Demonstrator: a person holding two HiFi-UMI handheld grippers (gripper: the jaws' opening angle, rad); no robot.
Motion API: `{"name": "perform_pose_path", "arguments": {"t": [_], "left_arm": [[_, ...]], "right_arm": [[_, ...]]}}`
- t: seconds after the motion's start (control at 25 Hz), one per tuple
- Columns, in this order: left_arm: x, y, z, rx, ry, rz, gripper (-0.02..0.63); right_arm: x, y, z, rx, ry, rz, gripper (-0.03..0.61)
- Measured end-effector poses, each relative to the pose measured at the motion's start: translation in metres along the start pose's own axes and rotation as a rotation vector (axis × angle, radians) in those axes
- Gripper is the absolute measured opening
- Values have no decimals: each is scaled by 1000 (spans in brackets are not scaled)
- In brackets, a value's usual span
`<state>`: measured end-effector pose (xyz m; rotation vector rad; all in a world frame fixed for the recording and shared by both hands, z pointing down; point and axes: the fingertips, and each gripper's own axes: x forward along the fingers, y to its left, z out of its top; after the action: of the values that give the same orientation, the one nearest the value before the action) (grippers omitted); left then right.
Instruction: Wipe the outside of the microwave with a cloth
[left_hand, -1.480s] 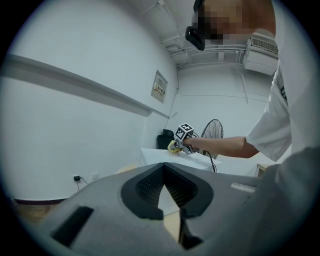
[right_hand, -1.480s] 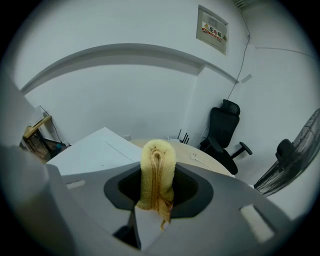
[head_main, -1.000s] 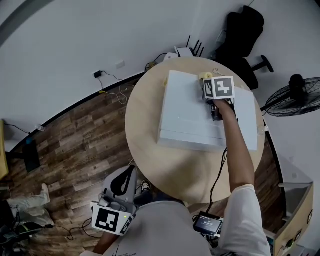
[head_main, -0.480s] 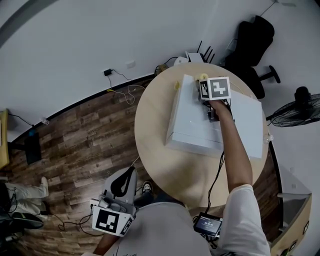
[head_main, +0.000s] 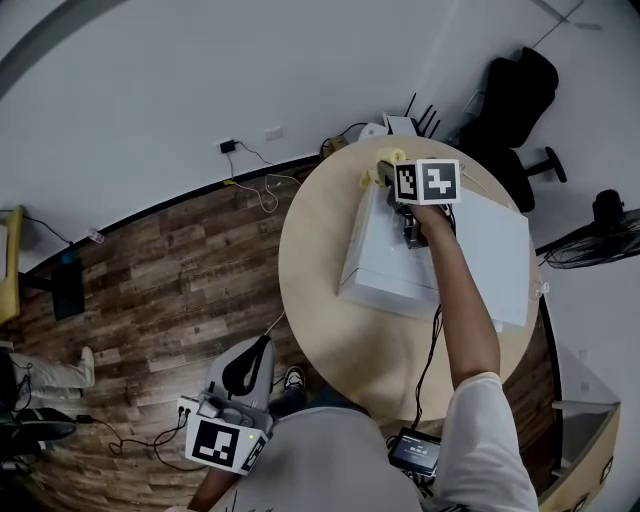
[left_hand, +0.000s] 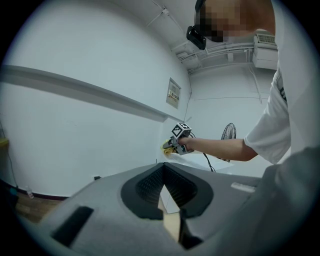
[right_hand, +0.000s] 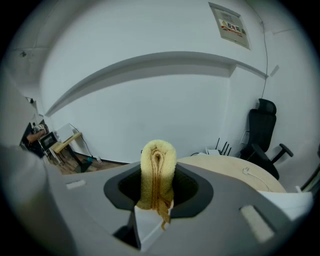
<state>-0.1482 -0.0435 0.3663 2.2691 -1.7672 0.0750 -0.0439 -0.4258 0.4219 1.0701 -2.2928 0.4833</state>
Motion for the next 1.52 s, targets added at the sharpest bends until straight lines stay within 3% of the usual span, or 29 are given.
{"name": "perform_pose_path", "arguments": {"t": [0.2, 0.56, 1.12, 1.52], "left_arm": [[1, -2, -2, -1, -10, -17, -5], [23, -31, 5, 13, -25, -136, -5], [75, -108, 6, 42, -14, -337, -5], [113, -144, -1, 51, 28, -391, -5]], "right_arm": [[-21, 0, 15, 59, -63, 44, 135], [-84, -57, 9, 93, -99, -53, 135], [-200, -224, -90, 227, -53, -350, 135], [-237, -315, -151, 235, 66, -516, 135]]}}
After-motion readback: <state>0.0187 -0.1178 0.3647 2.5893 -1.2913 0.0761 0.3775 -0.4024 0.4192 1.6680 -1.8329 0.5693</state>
